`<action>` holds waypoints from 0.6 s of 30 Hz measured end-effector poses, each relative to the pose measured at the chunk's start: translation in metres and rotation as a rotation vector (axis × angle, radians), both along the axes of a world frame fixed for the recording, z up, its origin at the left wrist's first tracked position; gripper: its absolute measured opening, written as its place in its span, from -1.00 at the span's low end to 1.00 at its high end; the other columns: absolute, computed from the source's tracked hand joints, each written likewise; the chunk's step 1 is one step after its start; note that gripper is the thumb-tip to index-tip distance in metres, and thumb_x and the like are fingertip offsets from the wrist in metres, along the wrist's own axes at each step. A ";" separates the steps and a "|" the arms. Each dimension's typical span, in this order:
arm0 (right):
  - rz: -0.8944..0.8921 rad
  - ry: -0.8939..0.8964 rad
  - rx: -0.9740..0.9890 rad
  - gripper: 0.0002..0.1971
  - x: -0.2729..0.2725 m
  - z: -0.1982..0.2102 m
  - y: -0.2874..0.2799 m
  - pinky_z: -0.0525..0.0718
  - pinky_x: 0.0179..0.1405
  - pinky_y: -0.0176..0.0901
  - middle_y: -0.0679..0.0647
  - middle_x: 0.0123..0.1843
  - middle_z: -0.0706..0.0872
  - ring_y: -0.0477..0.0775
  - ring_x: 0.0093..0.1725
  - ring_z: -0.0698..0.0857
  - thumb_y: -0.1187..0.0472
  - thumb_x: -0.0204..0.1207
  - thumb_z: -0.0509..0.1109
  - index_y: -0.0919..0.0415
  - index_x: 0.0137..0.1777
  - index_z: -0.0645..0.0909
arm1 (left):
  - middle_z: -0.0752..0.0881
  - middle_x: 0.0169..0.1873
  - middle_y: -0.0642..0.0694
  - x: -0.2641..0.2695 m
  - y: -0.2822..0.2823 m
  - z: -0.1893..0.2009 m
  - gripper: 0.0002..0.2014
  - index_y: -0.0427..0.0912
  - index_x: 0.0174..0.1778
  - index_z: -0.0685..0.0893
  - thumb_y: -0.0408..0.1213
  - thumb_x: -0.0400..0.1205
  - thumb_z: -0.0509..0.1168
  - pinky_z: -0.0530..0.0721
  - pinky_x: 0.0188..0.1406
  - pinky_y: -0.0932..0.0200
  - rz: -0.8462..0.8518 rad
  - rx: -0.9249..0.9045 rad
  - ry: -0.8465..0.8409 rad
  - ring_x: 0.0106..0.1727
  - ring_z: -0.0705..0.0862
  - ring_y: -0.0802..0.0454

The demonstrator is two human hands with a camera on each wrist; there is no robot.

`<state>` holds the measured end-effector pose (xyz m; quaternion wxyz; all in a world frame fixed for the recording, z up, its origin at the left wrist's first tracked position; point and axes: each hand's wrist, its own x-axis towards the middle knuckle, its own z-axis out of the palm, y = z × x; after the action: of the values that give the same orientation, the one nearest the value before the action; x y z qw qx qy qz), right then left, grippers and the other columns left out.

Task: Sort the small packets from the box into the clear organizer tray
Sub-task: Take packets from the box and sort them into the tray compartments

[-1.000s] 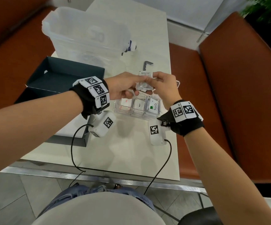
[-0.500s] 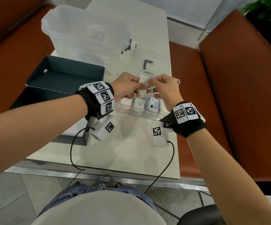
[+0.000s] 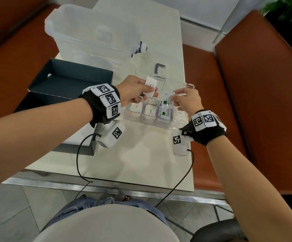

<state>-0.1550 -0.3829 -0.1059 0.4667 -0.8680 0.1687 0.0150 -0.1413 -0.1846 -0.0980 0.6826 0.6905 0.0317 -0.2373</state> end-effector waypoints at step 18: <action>0.195 0.028 -0.528 -0.75 -0.001 -0.027 0.008 0.47 -0.04 -0.23 0.21 0.20 0.64 0.09 0.08 0.59 0.36 0.53 0.40 0.23 0.20 0.61 | 0.83 -0.04 -0.21 -0.002 0.005 0.001 -0.79 -0.39 0.19 0.71 -0.39 0.68 0.33 0.33 -0.66 0.40 0.015 0.025 -0.001 -0.57 0.47 0.20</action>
<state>-0.1558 -0.3747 -0.1329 0.2183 -0.9714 0.0889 0.0272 -0.1430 -0.1799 -0.0971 0.6758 0.6987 0.0393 -0.2313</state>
